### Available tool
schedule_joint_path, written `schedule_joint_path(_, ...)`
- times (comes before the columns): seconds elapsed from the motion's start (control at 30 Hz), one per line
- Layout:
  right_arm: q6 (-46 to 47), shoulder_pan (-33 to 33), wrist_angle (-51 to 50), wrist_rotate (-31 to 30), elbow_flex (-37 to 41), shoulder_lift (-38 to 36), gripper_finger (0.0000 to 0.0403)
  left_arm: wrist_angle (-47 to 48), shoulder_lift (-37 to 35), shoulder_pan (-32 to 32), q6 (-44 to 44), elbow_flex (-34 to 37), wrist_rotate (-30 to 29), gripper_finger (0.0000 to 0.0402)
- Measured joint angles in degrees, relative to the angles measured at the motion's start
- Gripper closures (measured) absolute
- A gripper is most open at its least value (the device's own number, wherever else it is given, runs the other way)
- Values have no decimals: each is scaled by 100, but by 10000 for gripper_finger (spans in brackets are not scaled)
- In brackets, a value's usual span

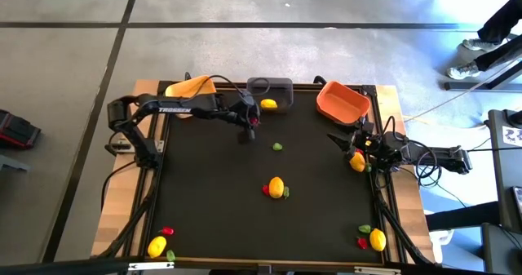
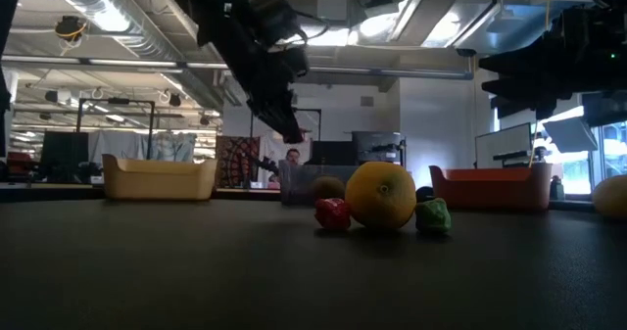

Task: Sort produce into baskets
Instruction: Put the red chili pepper into the yellow bin

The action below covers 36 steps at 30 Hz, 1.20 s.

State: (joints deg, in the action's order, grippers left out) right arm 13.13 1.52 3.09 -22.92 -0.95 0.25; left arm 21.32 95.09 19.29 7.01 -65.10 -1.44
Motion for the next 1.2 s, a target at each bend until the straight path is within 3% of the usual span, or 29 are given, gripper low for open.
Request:
schedule_joint_path(0.47, 2, 0, 0, 0, 0, -2, 189, 820, -748, 382, -95, 0, -228, 267)
schedule_joint_path(1.2, 6, 0, 4, 0, 0, -2, 189, 1763, -1049, 1922, -393, 0, -317, 267)
